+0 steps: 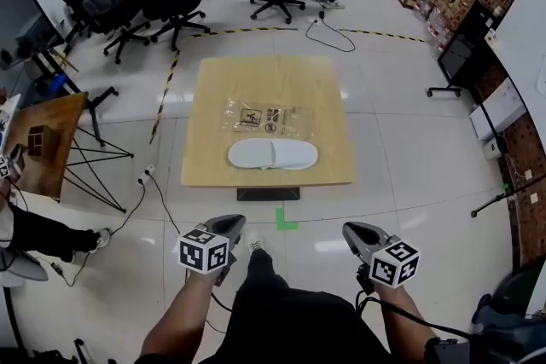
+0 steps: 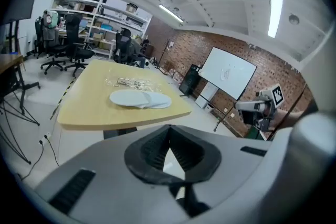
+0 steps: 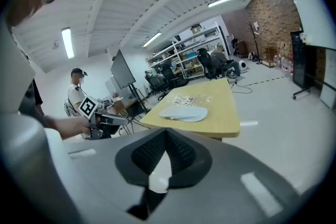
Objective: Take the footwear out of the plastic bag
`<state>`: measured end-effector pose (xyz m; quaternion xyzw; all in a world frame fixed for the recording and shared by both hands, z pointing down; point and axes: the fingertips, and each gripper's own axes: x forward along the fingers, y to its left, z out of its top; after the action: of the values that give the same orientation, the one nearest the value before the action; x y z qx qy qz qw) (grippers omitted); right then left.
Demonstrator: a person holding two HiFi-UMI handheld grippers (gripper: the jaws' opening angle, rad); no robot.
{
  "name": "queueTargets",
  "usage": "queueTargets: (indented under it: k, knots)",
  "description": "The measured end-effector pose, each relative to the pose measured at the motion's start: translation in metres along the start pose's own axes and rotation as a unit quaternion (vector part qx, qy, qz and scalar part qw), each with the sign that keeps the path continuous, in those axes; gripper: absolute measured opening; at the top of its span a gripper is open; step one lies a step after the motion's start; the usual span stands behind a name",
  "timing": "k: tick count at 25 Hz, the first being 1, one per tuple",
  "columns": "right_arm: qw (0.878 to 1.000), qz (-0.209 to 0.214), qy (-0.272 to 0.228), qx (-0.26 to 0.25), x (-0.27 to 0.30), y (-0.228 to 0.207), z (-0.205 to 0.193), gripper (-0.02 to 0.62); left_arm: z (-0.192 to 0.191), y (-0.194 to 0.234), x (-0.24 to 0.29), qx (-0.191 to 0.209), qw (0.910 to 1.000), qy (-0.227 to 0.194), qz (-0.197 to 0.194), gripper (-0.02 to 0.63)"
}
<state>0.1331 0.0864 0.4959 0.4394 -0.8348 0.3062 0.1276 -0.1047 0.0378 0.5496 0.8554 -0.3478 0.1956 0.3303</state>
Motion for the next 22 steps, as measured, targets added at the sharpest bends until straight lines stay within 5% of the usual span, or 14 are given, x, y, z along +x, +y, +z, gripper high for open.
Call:
queueTargets:
  k: [4, 9, 13, 22]
  knots:
    - [1.000, 0.013, -0.022, 0.013, -0.055, 0.019, -0.056, 0.001, -0.041, -0.076, -0.029, 0.007, 0.9992, -0.037, -0.010, 0.006]
    - [0.999, 0.029, 0.000, 0.034, -0.098, 0.045, -0.109, 0.002, -0.098, -0.142, -0.073, 0.053, 0.9985, -0.013, 0.005, 0.006]
    - [1.000, 0.029, -0.001, 0.002, -0.122, 0.056, -0.113, 0.002, -0.131, -0.147, -0.100, 0.043, 0.9986, -0.001, 0.030, 0.006]
    - [1.000, 0.024, -0.009, -0.017, -0.122, 0.099, -0.110, 0.000, -0.126, -0.147, -0.154, 0.050, 0.9964, -0.041, 0.054, 0.006]
